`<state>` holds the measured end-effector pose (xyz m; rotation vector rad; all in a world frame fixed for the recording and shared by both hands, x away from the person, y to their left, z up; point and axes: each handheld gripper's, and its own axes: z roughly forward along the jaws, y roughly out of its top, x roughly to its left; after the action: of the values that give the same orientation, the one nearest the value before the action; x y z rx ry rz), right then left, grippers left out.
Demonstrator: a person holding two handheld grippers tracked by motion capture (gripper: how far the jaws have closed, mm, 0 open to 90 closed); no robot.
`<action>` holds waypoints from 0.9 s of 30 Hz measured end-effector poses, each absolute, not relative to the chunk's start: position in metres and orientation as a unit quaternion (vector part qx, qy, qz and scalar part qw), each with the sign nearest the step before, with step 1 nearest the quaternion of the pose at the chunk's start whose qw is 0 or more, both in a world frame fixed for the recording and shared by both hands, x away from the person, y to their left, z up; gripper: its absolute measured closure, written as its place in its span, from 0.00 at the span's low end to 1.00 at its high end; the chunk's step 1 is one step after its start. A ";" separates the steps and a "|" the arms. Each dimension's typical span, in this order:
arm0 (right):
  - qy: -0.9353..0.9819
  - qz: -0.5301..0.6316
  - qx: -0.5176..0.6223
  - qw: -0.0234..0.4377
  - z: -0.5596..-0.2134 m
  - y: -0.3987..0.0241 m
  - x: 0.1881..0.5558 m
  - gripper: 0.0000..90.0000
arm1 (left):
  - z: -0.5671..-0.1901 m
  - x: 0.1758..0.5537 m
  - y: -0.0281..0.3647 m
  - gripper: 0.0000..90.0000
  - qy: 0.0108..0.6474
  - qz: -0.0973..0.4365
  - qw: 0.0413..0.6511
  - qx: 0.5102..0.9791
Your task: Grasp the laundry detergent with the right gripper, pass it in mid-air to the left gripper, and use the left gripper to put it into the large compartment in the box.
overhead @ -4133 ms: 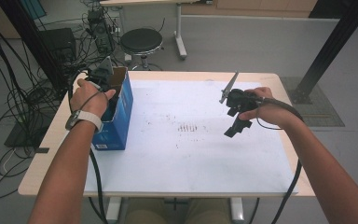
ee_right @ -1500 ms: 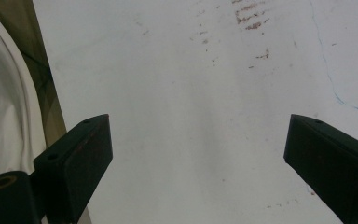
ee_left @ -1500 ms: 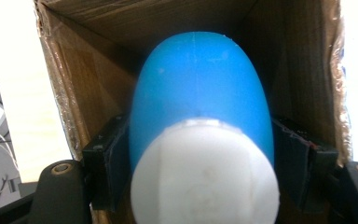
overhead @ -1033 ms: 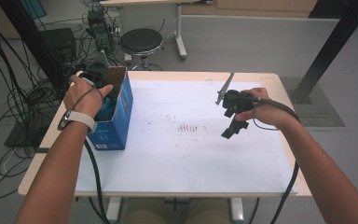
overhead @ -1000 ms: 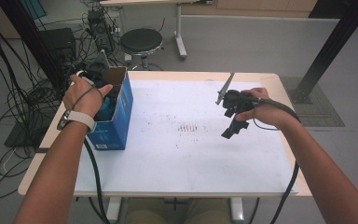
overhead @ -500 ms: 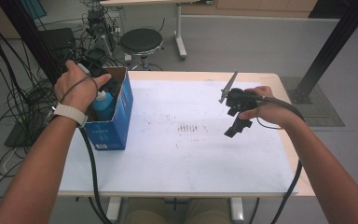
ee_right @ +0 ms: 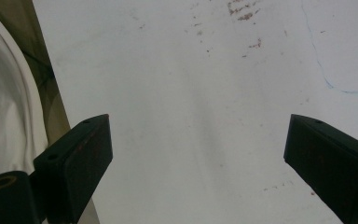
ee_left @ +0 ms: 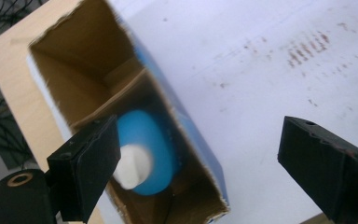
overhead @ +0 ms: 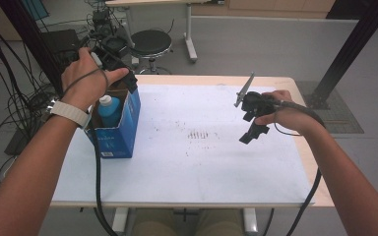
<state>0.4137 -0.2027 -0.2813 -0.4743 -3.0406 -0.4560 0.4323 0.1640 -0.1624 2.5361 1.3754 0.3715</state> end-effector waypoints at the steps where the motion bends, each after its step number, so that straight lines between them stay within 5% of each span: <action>1: -0.977 -0.146 -0.153 0.016 -0.281 -0.203 0.414 0.09 | -0.161 0.432 0.160 0.15 0.461 0.124 0.118 0.871; 27: -0.973 -0.150 -0.172 0.013 -0.278 -0.216 0.407 0.08 | -0.190 0.424 0.091 0.12 0.255 0.066 0.125 0.956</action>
<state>0.4070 -0.2156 -0.2777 -0.5356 -3.0340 -0.4688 0.4237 0.0913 -0.1902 2.7870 0.7436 0.1923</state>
